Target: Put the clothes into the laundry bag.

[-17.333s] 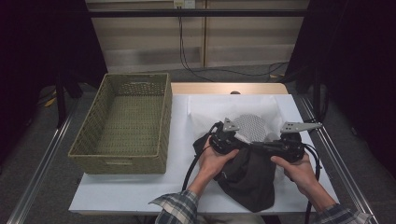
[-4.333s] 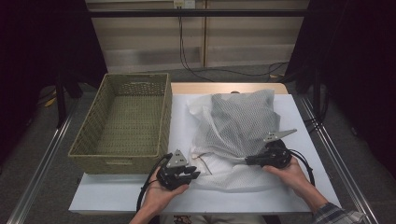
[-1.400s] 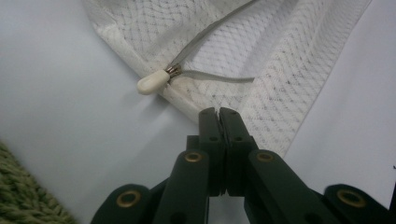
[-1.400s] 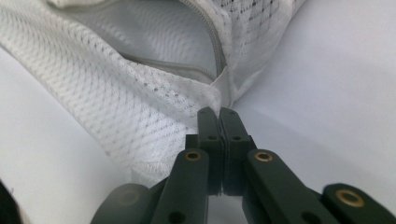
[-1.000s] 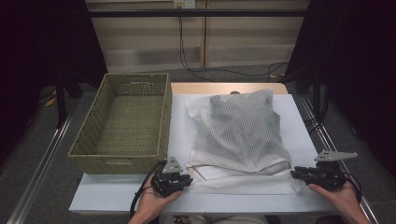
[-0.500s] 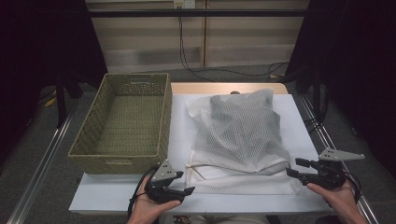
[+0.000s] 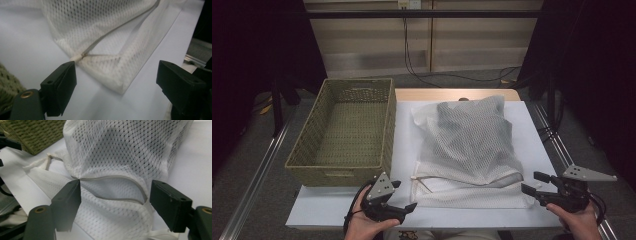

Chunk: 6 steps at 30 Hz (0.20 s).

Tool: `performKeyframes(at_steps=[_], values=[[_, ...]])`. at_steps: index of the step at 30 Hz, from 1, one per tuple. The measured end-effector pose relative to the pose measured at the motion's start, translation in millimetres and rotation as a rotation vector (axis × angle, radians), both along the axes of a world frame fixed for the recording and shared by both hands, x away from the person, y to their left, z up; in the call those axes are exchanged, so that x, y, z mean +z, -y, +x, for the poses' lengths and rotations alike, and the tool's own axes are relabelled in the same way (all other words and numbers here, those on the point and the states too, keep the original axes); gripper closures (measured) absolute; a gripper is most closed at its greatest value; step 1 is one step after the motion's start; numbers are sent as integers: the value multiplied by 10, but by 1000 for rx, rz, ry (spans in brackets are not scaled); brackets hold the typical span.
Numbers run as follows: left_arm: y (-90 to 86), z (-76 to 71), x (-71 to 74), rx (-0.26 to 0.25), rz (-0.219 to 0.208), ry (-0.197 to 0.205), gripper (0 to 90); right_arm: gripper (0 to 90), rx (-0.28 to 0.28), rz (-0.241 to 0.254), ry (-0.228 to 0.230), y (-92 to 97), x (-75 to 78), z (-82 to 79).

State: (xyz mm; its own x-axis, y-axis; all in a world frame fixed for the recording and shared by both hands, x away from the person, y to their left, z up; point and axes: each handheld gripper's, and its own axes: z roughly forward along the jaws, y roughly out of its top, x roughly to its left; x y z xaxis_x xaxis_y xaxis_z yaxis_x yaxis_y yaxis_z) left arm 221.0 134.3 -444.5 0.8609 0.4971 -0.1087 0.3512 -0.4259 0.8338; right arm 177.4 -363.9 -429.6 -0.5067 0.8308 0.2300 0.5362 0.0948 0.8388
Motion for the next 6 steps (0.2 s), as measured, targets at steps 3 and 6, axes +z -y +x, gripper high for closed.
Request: performKeyframes(at_steps=[3, 6], values=[[-19, 6, 11, 8, -17, 5, 156, 239, -11, -18, -4, 2, -8, -11], [-23, 26, 1, 5, -8, 0, 156, 232, -14, -18, -19, 0, -23, 3]])
